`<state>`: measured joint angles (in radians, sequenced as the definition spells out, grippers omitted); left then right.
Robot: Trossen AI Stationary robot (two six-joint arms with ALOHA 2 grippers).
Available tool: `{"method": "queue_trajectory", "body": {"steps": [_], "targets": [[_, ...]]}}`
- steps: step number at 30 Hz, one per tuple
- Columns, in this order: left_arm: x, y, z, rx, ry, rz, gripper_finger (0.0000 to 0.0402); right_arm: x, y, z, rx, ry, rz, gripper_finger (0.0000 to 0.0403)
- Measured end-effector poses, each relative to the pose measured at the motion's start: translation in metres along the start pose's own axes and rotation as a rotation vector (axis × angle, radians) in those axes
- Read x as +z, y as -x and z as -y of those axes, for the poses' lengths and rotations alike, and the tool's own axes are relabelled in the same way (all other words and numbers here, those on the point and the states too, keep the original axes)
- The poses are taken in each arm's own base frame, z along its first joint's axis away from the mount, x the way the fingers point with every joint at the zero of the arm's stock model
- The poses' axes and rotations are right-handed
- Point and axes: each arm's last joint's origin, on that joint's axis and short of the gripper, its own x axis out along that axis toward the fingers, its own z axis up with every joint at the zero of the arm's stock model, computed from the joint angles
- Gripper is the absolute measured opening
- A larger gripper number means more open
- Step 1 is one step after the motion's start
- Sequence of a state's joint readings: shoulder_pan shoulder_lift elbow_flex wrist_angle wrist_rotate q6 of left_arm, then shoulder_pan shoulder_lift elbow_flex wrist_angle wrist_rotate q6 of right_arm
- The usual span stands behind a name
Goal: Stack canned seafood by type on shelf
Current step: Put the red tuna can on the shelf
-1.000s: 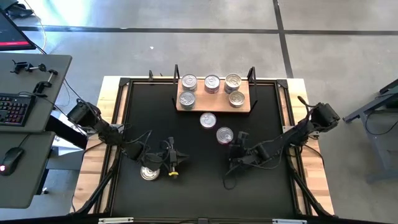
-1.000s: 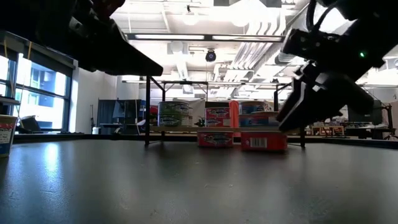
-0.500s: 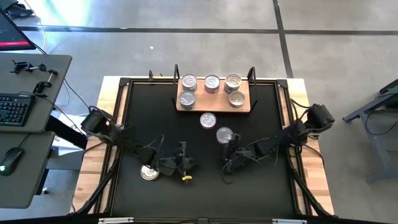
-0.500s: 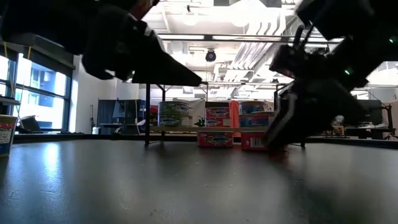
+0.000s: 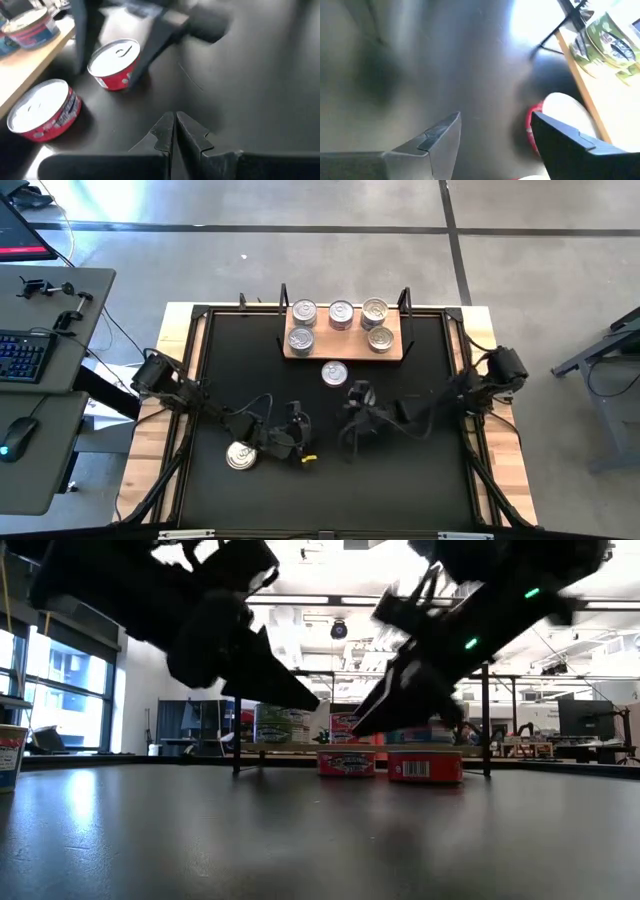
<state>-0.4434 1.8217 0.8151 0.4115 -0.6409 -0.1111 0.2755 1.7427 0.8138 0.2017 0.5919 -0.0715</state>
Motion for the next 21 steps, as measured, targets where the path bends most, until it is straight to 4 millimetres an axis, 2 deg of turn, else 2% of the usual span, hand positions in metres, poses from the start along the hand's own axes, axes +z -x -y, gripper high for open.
{"method": "queue_trajectory", "body": {"steps": [5,10,14,19,21], "targets": [[-0.001,0.006,0.000,0.018,0.027,-0.039,0.0010,-0.007,-0.037,0.020,-0.012,0.110,-0.083,0.0217],[-0.004,0.006,-0.001,0.024,-0.025,-0.060,0.0010,-0.008,-0.062,0.031,-0.030,0.098,-0.131,0.0188],[-0.004,0.008,0.001,0.015,-0.101,-0.057,0.0010,0.000,-0.065,0.032,0.006,0.045,-0.161,0.0172],[0.000,0.014,0.011,-0.011,-0.135,-0.036,0.0010,0.016,-0.060,0.020,0.245,0.009,-0.168,0.0159],[0.001,0.017,0.015,-0.023,-0.144,-0.028,0.0010,0.024,-0.055,0.015,0.254,0.022,-0.161,0.0155]]}}
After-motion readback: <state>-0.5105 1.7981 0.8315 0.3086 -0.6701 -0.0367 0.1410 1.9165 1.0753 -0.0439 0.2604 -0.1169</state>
